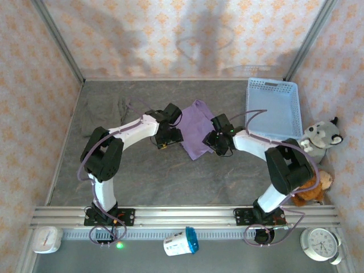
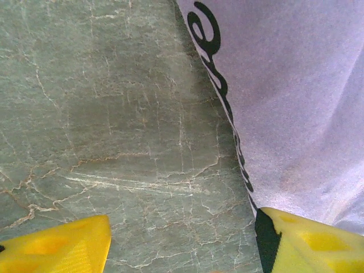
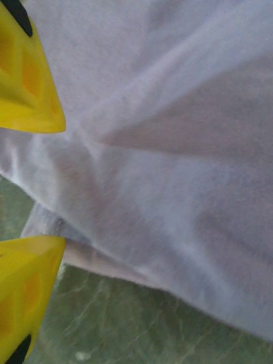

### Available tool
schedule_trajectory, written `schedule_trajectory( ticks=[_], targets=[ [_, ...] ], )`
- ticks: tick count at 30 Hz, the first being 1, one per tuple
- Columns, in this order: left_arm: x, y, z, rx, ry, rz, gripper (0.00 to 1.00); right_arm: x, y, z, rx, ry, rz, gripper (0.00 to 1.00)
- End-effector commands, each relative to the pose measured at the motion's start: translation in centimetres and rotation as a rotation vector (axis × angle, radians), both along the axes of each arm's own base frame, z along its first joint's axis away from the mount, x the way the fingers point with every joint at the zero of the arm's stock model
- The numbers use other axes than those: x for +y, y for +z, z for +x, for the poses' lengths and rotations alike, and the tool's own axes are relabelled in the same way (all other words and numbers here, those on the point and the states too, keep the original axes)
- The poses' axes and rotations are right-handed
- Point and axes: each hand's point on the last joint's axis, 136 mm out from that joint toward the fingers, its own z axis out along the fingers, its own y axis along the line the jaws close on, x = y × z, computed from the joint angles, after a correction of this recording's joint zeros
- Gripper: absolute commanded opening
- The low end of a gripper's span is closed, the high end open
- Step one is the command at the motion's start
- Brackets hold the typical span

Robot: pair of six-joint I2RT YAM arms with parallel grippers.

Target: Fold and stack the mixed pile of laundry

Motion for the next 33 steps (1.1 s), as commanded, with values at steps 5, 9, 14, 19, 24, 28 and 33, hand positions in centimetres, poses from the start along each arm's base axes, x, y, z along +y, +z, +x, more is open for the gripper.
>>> schedule_trajectory(
  ticks=[5,9,14,19,24,28,33],
  targets=[
    [1.4,1.0,0.0,-0.03,0.028,0.024,0.69,0.7,-0.1,2.5,-0.043,-0.026,0.003,0.47],
    [2.0,1.3,0.2,-0.043,0.047,0.015,0.69,1.2,-0.6,3.5,-0.042,-0.02,0.02,0.12],
    [3.4,3.2,2.5,-0.087,0.067,0.001,0.69,1.1,0.8,3.7,-0.041,0.023,-0.013,0.04],
    [4.0,5.5,5.3,-0.142,0.01,0.049,0.7,-1.6,4.6,2.6,-0.057,0.078,-0.175,0.27],
    [3.5,4.5,7.4,-0.13,-0.023,0.084,0.54,-2.9,8.4,3.9,-0.127,0.152,-0.3,0.32],
    [2.7,2.7,8.4,-0.079,-0.038,0.087,0.5,-3.1,8.7,6.7,-0.111,0.221,-0.419,0.32],
    [2.2,1.1,8.8,-0.037,-0.041,0.087,0.52,-3.9,6.1,10.6,-0.046,0.248,-0.482,0.43]
  ],
)
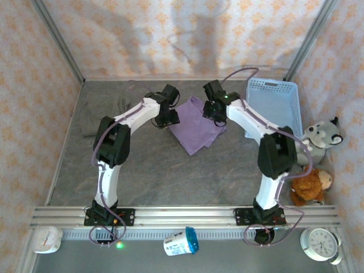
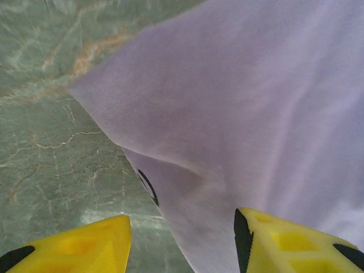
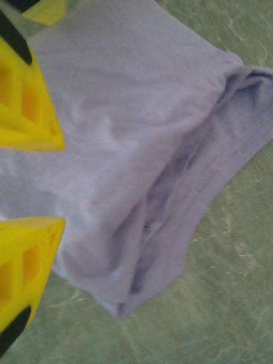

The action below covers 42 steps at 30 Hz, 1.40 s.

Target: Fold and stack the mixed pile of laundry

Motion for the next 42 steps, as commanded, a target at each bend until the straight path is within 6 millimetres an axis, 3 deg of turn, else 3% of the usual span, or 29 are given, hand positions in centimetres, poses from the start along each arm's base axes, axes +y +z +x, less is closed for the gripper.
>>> schedule_trajectory(
  ticks=[1,5,9,13,18,22,27,30,36,39,42],
  targets=[
    [0.3,0.6,-0.5,0.029,-0.015,0.022,0.53,-3.2,-4.2,0.4,0.137,0.013,-0.148,0.47],
    [0.6,0.7,-0.9,0.036,-0.014,0.026,0.55,-2.7,-6.9,1.2,0.214,0.051,-0.09,0.55],
    [1.7,1.0,-1.4,0.03,0.012,0.022,0.56,-1.9,-7.8,-0.5,0.244,0.057,-0.012,0.53],
    [3.1,1.2,-1.9,0.023,0.053,0.004,0.56,-2.3,-9.1,-4.2,0.288,-0.008,0.054,0.49],
    [4.5,1.9,-1.7,0.01,0.076,0.01,0.58,0.5,-10.1,-9.7,0.337,-0.042,0.229,0.48],
    [4.6,2.1,-1.8,0.012,0.077,-0.001,0.58,2.2,-8.2,-11.8,0.314,-0.021,0.259,0.49],
    [4.5,2.0,-2.0,0.0,0.078,-0.016,0.5,1.1,-3.3,-9.6,0.193,-0.019,0.235,0.53],
    [4.6,2.1,-1.4,-0.012,0.067,0.001,0.4,0.3,-2.1,-7.2,0.151,-0.017,0.203,0.53],
    [4.6,2.3,-0.2,-0.012,0.046,0.029,0.22,1.9,-2.9,-2.4,0.126,0.05,0.188,0.48],
    [4.5,2.4,-0.8,-0.007,0.045,0.012,0.15,3.2,-3.9,-1.1,0.141,0.09,0.195,0.47],
    [4.5,2.5,-2.8,0.002,0.033,-0.01,0.0,3.9,-4.9,-0.4,0.143,0.118,0.192,0.47]
  ],
)
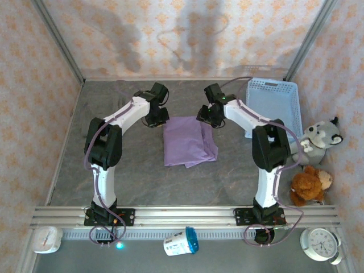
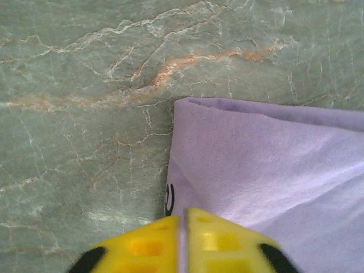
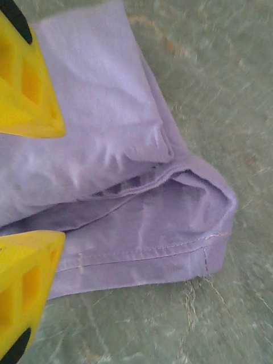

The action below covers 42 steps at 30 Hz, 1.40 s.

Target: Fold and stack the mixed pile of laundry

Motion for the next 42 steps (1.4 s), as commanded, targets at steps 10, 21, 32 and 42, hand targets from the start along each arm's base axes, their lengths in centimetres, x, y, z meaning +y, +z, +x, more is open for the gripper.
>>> schedule_trajectory(
  ticks=[10,21,32,42],
  targets=[
    [-0.6,0.7,-13.8,0.031,-0.14,0.03,0.0,2.4,-1.4,1.9,0.006,0.085,0.024,0.42],
    [-2.2,-1.3,-18.3,0.006,-0.203,0.05,0.0,2.9,-1.7,1.8,0.02,0.106,0.037,0.13],
    [-6.9,-4.1,-18.7,-0.026,-0.333,0.122,0.0,2.7,-0.9,1.9,0.024,0.1,0.034,0.0],
    [-5.7,-3.2,-15.0,-0.142,-0.186,0.268,0.0,2.7,-0.5,1.4,0.042,0.097,0.046,0.0]
  ],
)
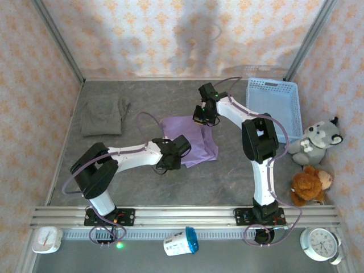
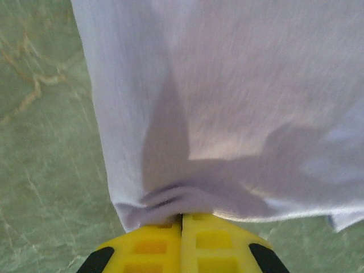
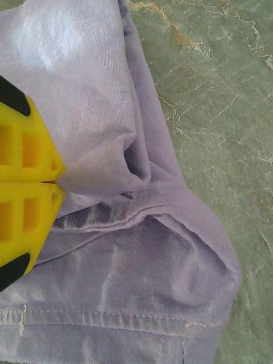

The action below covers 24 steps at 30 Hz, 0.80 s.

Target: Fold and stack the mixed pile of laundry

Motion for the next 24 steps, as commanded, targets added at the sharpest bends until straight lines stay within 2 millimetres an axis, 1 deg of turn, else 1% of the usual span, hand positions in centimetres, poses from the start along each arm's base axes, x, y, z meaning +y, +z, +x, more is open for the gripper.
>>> schedule_trajectory(
  ticks=[1,3,7,11,13,14,16,20,22,24],
  targets=[
    [0.7,1.1,2.4,-0.105,0.08,0.06,0.0,-0.1,1.9,-0.3,-0.006,-0.005,0.009,0.0],
    [1.0,0.6,2.6,-0.101,0.093,0.086,0.0,-0.5,2.8,-0.2,-0.018,-0.017,0.014,0.0],
    [1.5,-1.0,2.2,-0.051,0.098,0.149,0.0,-1.5,4.5,0.4,-0.044,-0.053,0.032,0.0],
    [2.0,-1.8,1.5,-0.015,0.093,0.178,0.0,-3.7,6.9,1.8,-0.107,-0.09,0.007,0.0],
    [2.2,-1.9,1.3,-0.004,0.092,0.186,0.0,-5.3,7.1,2.3,-0.124,-0.114,-0.048,0.0],
    [2.3,-2.0,1.2,0.001,0.093,0.19,0.0,-6.3,6.8,2.4,-0.118,-0.129,-0.081,0.0],
    [2.2,-2.1,1.1,0.005,0.095,0.19,0.0,-8.2,5.4,2.3,-0.087,-0.171,-0.126,0.0],
    [1.9,-2.0,1.3,0.009,0.101,0.181,0.0,-10.9,1.6,1.9,-0.012,-0.255,-0.163,0.0],
    [1.6,-1.9,1.5,0.009,0.101,0.179,0.0,-11.2,-0.4,1.5,0.034,-0.271,-0.164,0.0],
    [1.2,-1.7,1.8,0.01,0.099,0.174,0.0,-10.8,-2.2,1.3,0.072,-0.268,-0.149,0.0]
  ],
)
